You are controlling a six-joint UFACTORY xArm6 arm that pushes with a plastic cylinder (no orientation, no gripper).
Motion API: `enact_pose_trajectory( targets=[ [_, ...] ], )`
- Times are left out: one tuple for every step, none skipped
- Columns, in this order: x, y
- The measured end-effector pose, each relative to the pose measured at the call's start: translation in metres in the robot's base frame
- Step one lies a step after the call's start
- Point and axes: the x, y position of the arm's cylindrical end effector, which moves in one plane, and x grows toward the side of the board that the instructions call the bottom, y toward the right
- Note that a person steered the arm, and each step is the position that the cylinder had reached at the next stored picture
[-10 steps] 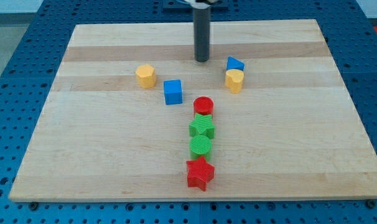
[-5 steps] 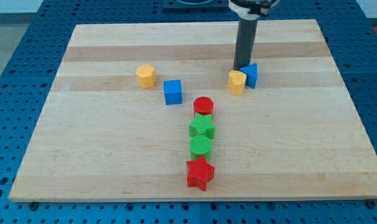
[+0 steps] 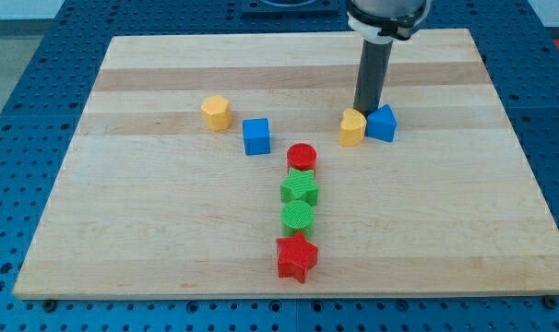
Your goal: Separate yellow heart and the blue triangle
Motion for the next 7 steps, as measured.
enact_pose_trajectory(
  targets=[
    [0.011,-0.002],
    [0.019,-0.002],
    [0.02,-0.003],
    [0.02,0.003],
    [0.03,0.02],
    [0.032,0.03],
    [0.036,0.034]
  ],
)
